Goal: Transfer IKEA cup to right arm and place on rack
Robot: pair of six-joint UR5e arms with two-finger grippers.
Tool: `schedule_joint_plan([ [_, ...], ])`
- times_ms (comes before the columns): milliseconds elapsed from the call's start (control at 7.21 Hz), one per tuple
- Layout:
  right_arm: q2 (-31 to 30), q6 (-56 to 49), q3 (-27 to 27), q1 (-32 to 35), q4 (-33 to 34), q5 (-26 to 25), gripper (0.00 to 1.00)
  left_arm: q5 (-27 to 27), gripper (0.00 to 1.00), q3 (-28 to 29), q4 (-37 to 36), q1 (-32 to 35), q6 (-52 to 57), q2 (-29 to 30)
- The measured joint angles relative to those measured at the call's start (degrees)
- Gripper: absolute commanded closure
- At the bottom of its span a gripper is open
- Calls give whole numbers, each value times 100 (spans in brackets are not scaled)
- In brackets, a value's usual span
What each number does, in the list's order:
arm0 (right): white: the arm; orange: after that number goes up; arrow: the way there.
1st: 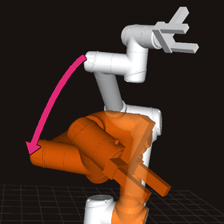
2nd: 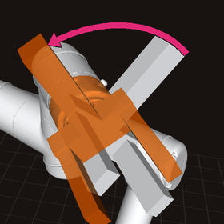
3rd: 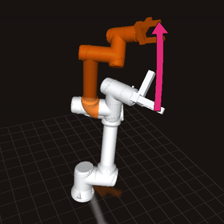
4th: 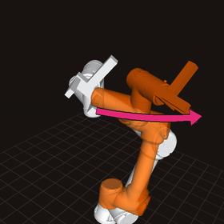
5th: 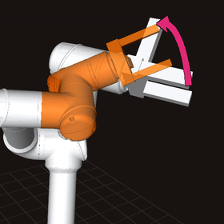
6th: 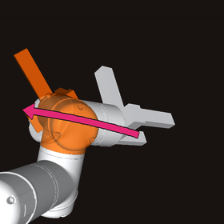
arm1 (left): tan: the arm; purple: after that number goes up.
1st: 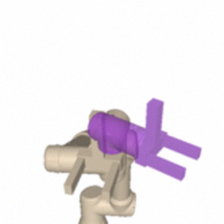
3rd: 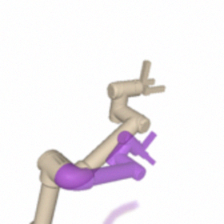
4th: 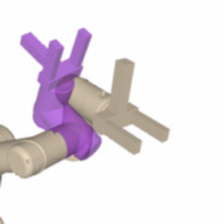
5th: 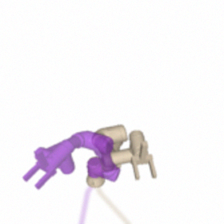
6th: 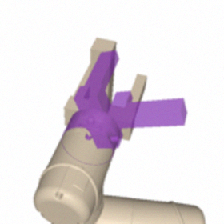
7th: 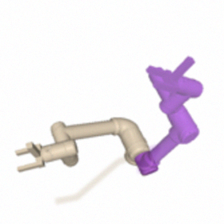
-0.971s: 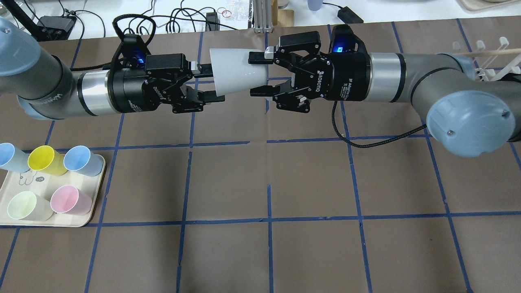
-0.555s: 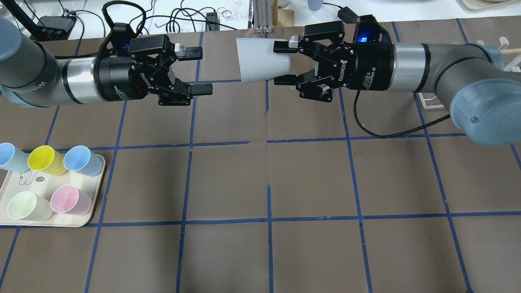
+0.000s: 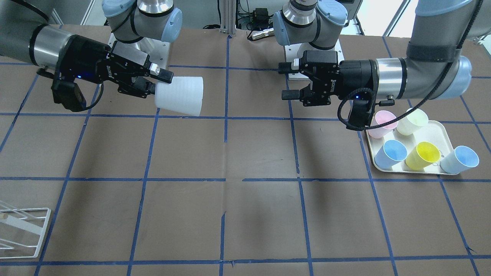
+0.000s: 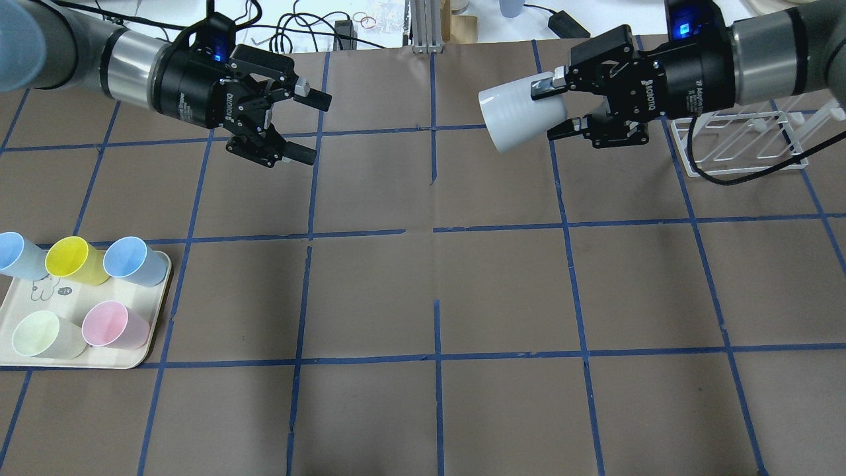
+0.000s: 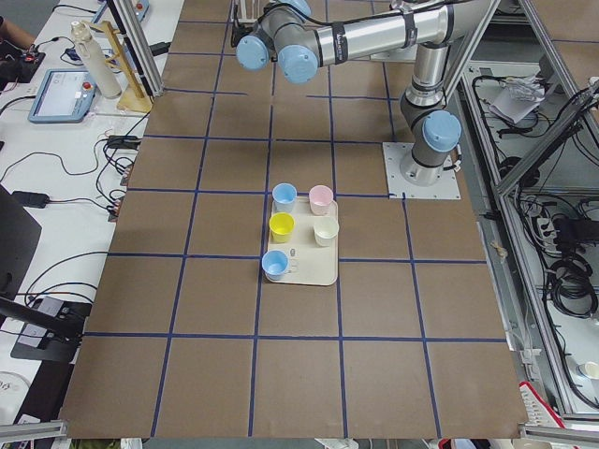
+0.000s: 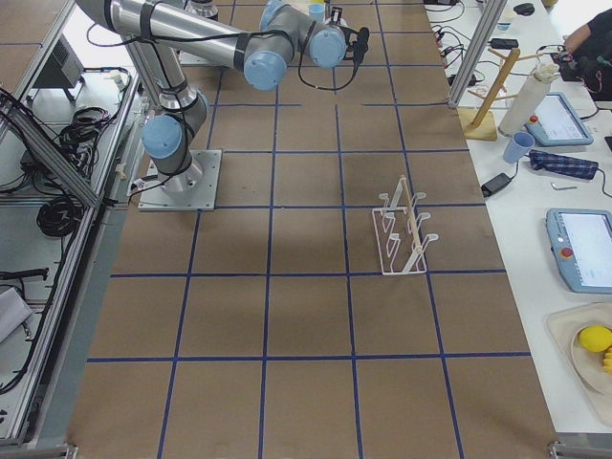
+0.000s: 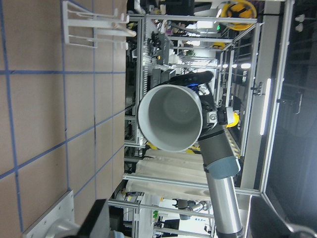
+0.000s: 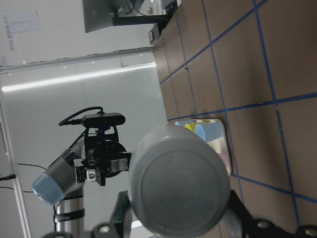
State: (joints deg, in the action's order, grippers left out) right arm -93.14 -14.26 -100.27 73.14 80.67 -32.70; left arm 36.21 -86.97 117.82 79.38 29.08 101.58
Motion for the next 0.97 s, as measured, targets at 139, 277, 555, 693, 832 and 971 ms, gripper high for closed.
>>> schedule_joint_plan([
  [139, -22, -24, 234, -24, 70, -831, 100, 533, 0, 13, -900, 262, -798, 67],
  [277, -48, -68, 412, -33, 189, -1745, 100, 1187, 0, 29, -1616, 532, -1336, 115],
  [555, -121, -184, 529, -37, 674, -3224, 100, 3092, 0, 131, -2414, 831, -1696, -10],
  [693, -131, -502, 535, -40, 940, -3788, 100, 3984, 0, 326, -2545, 887, -1901, -112],
  [832, -122, -982, 535, -81, 1221, -4199, 100, 4690, 0, 571, -2585, 976, -2341, -196],
  [971, -83, -1455, 535, -205, 1526, -4459, 100, 5125, 0, 756, -2599, 1115, -2879, -300],
])
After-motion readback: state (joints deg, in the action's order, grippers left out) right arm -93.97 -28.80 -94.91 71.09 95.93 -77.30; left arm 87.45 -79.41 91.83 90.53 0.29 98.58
